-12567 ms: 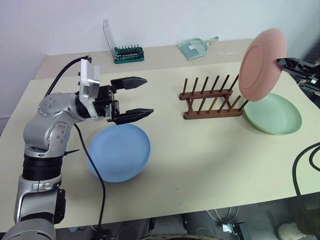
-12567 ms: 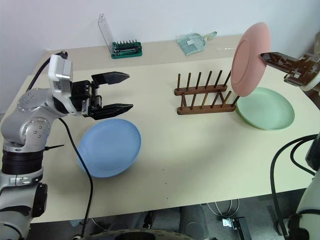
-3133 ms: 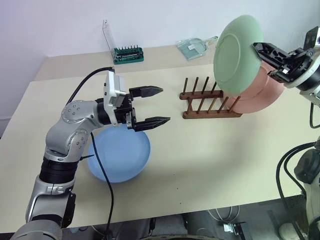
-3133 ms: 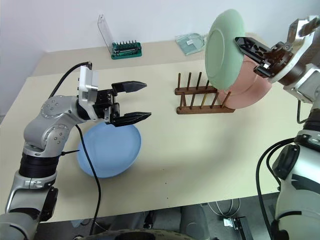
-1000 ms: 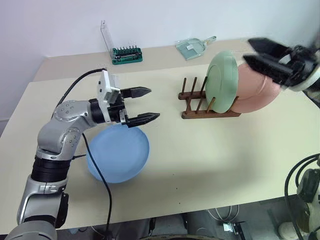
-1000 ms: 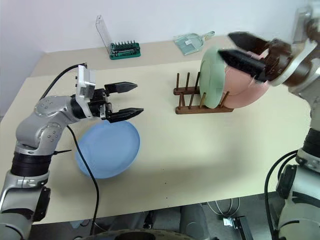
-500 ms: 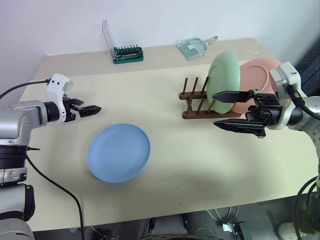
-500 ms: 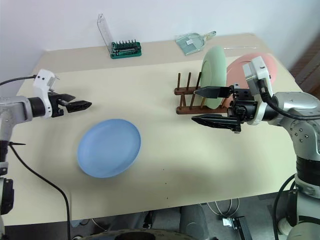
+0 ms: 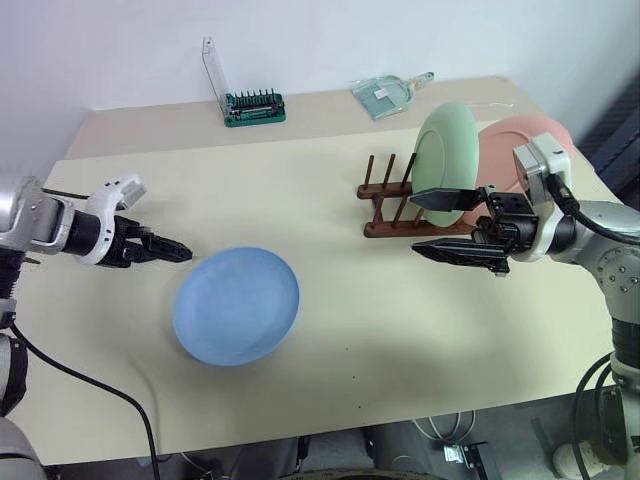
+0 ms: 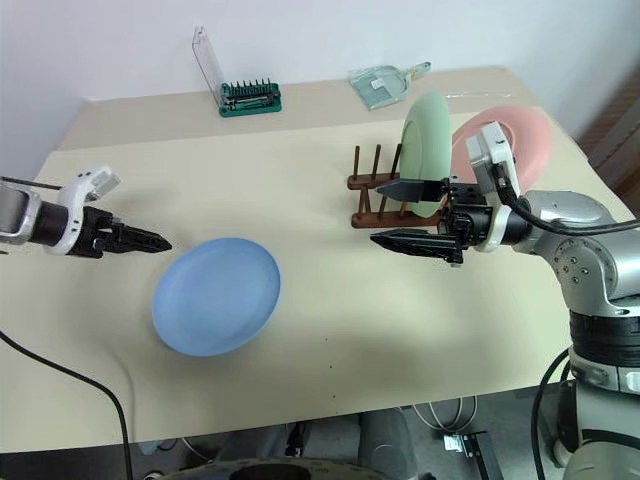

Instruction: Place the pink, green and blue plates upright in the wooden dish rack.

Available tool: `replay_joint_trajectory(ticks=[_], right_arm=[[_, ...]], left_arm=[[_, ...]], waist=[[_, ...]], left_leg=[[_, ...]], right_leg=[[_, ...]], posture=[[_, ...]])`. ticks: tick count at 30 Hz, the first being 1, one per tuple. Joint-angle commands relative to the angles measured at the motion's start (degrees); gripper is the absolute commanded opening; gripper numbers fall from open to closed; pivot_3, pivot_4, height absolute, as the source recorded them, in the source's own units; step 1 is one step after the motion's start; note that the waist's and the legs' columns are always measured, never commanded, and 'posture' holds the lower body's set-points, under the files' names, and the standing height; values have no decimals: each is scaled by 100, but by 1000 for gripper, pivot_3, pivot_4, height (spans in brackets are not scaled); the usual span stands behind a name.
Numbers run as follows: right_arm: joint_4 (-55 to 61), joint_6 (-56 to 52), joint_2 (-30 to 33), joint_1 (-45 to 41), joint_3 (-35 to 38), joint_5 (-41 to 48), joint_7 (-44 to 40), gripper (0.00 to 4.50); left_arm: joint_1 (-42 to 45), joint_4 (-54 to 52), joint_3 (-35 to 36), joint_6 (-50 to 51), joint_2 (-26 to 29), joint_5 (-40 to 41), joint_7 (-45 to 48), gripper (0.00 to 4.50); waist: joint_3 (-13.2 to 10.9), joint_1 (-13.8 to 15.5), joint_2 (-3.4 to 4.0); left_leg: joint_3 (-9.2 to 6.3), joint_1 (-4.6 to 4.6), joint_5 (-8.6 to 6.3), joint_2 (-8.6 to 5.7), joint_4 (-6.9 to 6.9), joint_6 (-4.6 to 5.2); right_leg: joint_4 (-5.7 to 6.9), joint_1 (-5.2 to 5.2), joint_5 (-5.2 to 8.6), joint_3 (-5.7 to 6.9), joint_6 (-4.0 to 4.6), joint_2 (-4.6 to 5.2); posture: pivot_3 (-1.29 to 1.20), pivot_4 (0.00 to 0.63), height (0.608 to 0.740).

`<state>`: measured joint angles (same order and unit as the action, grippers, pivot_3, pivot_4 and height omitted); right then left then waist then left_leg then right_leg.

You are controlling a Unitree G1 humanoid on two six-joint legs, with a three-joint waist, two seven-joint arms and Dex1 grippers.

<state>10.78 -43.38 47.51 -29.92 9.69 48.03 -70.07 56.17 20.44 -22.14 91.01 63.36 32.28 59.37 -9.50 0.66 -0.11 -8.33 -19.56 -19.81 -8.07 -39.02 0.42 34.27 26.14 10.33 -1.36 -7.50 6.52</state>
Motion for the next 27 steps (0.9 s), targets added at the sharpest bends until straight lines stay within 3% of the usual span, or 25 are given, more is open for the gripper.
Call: replay_joint_trajectory(ticks=[1,7,13,16,22,27], right_arm=[[57,46,-6,-101,79,72,18,4440],[118,-52,22,-94,123,148,98,4440],[233,-142,118,77,284,229,193,4440],[270,-157,127,101,311,256,234,4500],[296,-199,175,131,382,315,294,4500],[273,-217,195,124,422,325,322,4500]], left_arm=[[622,705,-974,31,-2,-198,644,4500],[967,1223,-2564,-551,-138,-720,1791,4500],[870,1406,-3058,-751,-370,-1027,2277,4500],[827,1563,-3124,-900,-504,-1207,2378,3284],[813,1927,-2943,-1054,-835,-1496,2345,80],[671,1910,-2871,-1186,-849,-1714,2285,33]], waist=[[0,-4,0],[0,-36,0],[0,-24,0],[1,-9,0],[2,4,-2],[10,2,8]], left_leg=[[0,0,0,0,-1,0],[6,-4,0,-1,3,0],[6,-21,0,-1,-5,1],[6,-21,0,-1,-9,1],[6,-21,0,-2,-12,2],[6,-17,1,-4,-12,2]], right_leg=[[1,0,0,0,0,0],[2,13,0,-2,0,0],[3,26,0,-1,0,0],[5,25,0,-1,0,1],[6,23,0,-1,0,2],[9,20,0,-1,0,5]], posture=[[0,150,740],[0,150,740],[0,150,740],[0,150,740],[0,150,740],[0,150,740]])
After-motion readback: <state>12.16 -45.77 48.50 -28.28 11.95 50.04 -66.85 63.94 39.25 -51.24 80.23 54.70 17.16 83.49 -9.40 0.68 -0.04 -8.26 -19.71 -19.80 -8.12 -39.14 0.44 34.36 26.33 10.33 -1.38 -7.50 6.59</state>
